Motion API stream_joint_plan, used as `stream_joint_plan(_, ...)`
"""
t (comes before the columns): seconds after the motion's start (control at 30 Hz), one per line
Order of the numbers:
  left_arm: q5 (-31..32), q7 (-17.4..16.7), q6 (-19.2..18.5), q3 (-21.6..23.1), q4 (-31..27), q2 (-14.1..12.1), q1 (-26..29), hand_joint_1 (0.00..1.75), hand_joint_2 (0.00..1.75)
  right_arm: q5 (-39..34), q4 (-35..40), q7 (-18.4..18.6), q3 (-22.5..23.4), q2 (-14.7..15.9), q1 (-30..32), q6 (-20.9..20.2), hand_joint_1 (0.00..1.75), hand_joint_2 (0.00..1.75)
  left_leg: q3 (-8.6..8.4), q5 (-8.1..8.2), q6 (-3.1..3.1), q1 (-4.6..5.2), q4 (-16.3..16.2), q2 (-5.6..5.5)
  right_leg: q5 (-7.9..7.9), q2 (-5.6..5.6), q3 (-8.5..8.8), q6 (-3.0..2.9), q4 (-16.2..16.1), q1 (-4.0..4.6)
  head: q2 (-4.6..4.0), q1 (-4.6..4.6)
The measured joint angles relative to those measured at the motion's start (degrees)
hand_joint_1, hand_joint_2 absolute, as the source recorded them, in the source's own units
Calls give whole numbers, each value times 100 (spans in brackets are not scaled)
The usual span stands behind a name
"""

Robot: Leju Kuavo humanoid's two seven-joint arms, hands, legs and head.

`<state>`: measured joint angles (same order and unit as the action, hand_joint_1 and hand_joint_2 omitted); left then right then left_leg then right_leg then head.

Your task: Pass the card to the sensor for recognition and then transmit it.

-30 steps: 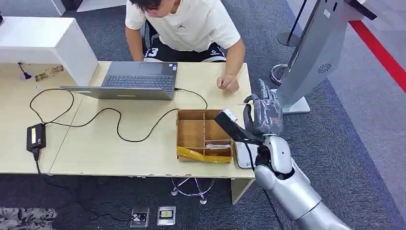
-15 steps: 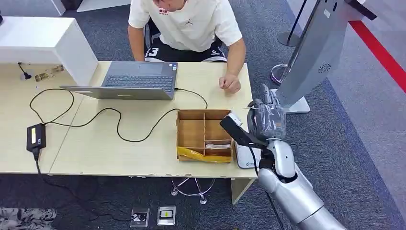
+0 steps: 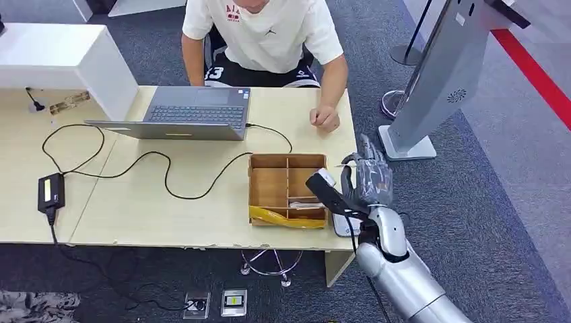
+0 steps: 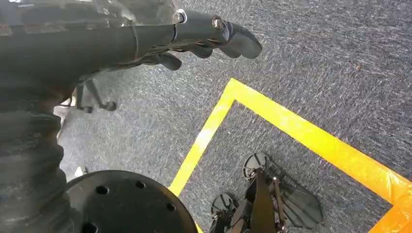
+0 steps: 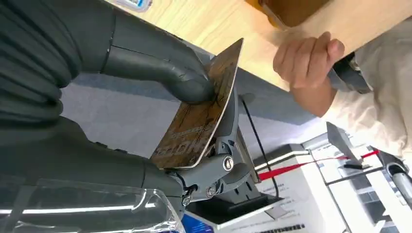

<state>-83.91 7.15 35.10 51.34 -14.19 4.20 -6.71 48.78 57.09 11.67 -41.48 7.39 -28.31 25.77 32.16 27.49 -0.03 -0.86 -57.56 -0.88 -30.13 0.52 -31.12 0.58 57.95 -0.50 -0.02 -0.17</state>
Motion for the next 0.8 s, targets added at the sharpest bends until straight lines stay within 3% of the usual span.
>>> stream_joint_plan(0.8,-42,-24,4,0,201,120,-55,0,175,-581,-483,42,61,-7,159,192,175,175,-1,0,0,0,0,0,0,1,-1,0,0,0,2,-2)
